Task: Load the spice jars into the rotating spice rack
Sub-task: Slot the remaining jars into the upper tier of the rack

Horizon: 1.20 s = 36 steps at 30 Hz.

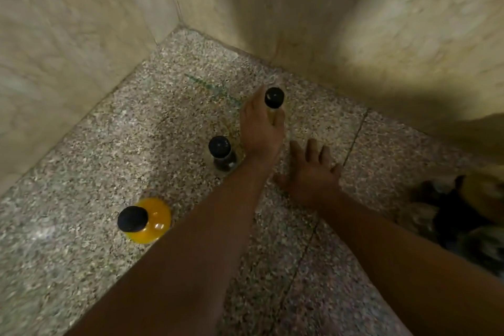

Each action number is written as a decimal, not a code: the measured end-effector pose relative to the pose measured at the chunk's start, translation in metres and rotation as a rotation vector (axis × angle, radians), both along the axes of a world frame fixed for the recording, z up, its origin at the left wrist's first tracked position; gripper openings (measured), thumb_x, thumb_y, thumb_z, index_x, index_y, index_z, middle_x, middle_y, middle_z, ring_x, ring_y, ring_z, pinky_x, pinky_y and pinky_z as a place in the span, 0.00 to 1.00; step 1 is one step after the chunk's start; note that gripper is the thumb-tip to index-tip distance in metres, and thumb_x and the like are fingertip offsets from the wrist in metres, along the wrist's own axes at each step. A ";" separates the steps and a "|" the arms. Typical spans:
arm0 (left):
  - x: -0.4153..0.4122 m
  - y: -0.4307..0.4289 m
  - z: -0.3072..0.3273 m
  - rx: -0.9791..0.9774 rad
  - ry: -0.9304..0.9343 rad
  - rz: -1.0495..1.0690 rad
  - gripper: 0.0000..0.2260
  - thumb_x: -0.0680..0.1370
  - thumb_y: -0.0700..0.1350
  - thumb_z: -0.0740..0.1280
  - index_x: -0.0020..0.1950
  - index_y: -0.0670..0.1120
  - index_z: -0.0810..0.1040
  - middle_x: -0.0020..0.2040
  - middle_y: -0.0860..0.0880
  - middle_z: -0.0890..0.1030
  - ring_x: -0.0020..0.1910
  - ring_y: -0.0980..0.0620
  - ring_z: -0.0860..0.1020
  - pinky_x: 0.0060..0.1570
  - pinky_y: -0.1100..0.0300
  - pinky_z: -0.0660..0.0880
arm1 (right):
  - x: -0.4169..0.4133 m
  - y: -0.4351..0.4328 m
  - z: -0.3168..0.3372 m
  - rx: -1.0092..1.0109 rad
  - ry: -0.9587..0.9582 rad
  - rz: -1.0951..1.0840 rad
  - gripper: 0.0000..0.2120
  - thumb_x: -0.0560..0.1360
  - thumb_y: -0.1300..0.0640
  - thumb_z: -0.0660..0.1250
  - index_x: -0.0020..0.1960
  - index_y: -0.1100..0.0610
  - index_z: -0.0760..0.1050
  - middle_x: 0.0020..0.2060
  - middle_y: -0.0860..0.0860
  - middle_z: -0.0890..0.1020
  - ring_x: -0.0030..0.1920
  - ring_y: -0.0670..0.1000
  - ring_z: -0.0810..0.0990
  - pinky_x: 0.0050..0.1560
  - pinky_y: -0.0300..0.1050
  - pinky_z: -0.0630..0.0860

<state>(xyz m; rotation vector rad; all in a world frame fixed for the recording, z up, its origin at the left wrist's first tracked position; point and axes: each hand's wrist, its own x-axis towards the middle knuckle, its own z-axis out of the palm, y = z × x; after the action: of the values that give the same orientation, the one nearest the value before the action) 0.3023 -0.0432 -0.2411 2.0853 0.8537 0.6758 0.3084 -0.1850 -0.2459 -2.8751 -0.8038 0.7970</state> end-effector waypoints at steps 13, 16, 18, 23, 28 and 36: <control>-0.011 -0.007 0.024 -0.016 -0.102 -0.010 0.23 0.75 0.51 0.73 0.69 0.49 0.75 0.64 0.50 0.80 0.66 0.51 0.74 0.59 0.65 0.66 | 0.002 -0.009 0.008 0.036 0.034 0.012 0.49 0.71 0.21 0.53 0.80 0.42 0.34 0.81 0.54 0.37 0.80 0.63 0.37 0.75 0.73 0.42; -0.021 -0.020 0.038 0.021 -0.111 -0.010 0.24 0.74 0.52 0.73 0.68 0.47 0.76 0.62 0.50 0.81 0.63 0.51 0.76 0.60 0.59 0.72 | -0.010 -0.025 0.022 0.094 0.036 -0.032 0.48 0.73 0.23 0.54 0.81 0.44 0.37 0.82 0.55 0.40 0.81 0.63 0.41 0.76 0.70 0.47; -0.029 -0.032 0.050 0.043 -0.107 -0.021 0.23 0.73 0.52 0.73 0.66 0.47 0.77 0.60 0.50 0.81 0.61 0.51 0.76 0.59 0.54 0.75 | -0.019 -0.038 0.032 0.157 0.008 -0.064 0.46 0.75 0.27 0.57 0.82 0.46 0.41 0.82 0.56 0.45 0.81 0.63 0.47 0.76 0.67 0.52; -0.053 -0.071 0.079 0.033 -0.083 -0.051 0.25 0.74 0.52 0.74 0.70 0.51 0.74 0.63 0.50 0.78 0.62 0.52 0.74 0.54 0.59 0.71 | -0.036 -0.071 0.058 0.372 -0.074 -0.120 0.35 0.78 0.43 0.66 0.80 0.52 0.58 0.75 0.59 0.67 0.70 0.61 0.71 0.65 0.55 0.74; -0.085 -0.124 0.103 0.085 -0.084 -0.087 0.28 0.74 0.54 0.73 0.72 0.51 0.72 0.65 0.50 0.78 0.65 0.52 0.72 0.58 0.57 0.72 | -0.068 -0.118 0.087 0.572 -0.139 -0.230 0.26 0.78 0.49 0.68 0.74 0.51 0.68 0.66 0.55 0.78 0.62 0.55 0.78 0.56 0.46 0.75; -0.133 -0.217 0.117 0.145 -0.028 -0.184 0.25 0.73 0.55 0.74 0.69 0.51 0.76 0.62 0.52 0.80 0.62 0.53 0.72 0.56 0.66 0.66 | -0.113 -0.213 0.116 0.693 -0.154 -0.462 0.14 0.78 0.57 0.64 0.60 0.47 0.79 0.41 0.48 0.82 0.41 0.52 0.82 0.41 0.49 0.81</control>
<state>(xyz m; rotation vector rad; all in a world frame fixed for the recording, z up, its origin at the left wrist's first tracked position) 0.1690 -0.2597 -0.1243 2.2451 0.6025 0.6826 0.1954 -0.3979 -0.1297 -2.3468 -0.3000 0.1847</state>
